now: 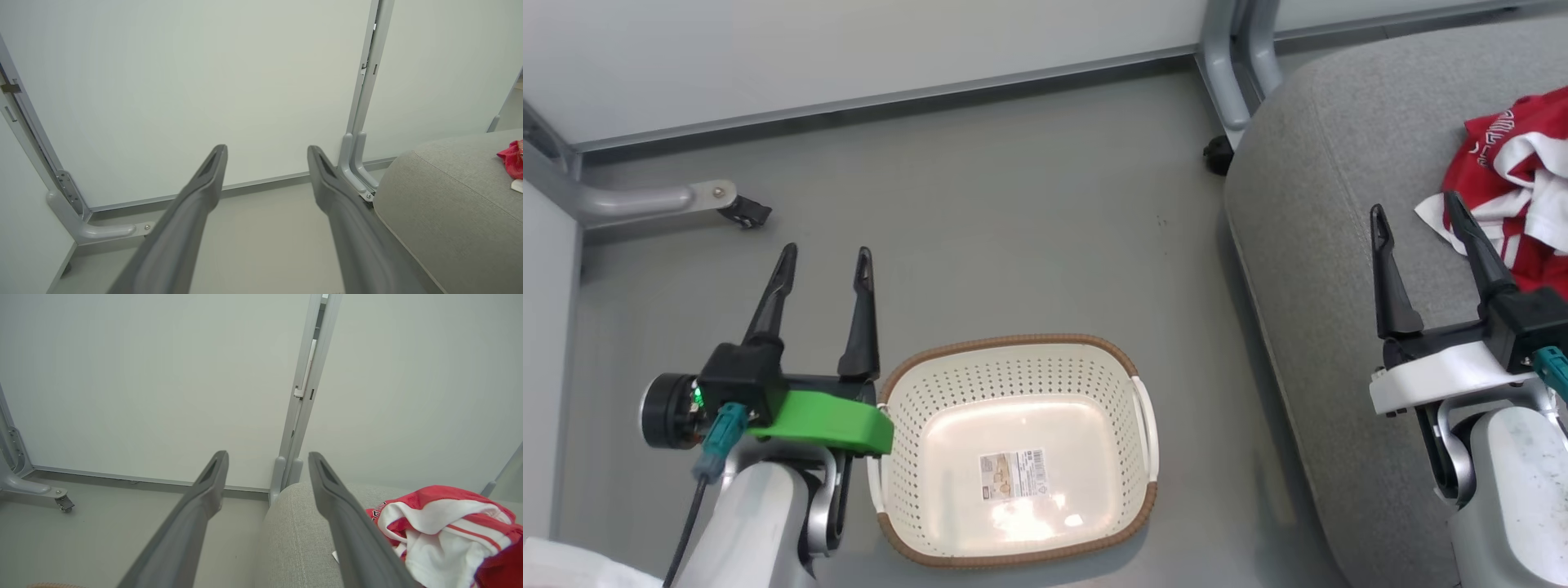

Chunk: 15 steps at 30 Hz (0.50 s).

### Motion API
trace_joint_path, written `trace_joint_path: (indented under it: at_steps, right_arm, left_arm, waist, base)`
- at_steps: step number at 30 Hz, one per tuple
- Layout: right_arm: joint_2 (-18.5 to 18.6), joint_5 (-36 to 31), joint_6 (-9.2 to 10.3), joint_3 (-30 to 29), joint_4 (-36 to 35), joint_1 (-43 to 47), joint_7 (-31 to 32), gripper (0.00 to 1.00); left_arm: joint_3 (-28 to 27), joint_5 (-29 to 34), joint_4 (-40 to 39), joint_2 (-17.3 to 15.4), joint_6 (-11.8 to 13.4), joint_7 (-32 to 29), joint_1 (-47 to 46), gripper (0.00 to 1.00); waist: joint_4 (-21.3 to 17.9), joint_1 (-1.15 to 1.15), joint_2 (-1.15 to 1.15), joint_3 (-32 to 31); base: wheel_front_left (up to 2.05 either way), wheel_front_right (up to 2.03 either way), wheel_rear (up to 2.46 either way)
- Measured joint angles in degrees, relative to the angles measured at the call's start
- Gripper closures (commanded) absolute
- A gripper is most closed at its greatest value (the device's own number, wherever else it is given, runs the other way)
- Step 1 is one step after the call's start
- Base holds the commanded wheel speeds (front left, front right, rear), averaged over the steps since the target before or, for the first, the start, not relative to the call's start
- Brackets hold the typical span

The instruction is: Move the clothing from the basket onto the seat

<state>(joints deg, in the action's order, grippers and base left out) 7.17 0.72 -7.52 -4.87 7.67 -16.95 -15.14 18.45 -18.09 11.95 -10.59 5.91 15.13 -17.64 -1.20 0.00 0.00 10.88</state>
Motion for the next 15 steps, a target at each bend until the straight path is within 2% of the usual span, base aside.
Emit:
trace_joint_path:
  at_steps: [7,15]
  right_arm:
    - [-1.5,-0.5,0.00,0.5,0.5,0.9,0.0,0.00]
    - [-3.2,-0.5,0.00,0.6,-1.3,6.6,0.0,0.00]
  left_arm:
    - [-6.4,2.3,-2.6,0.9,-0.8,0.0,5.0,0.00]
    - [-11.2,5.1,-4.0,2.9,-2.8,0.0,9.0,0.00]
  waist:
    - [3.2,0.00,0.00,-3.0]
    - [5.0,0.00,0.00,-6.0]
  base:
    - [0.00,0.00,0.00]
    - [0.00,0.00,0.00]
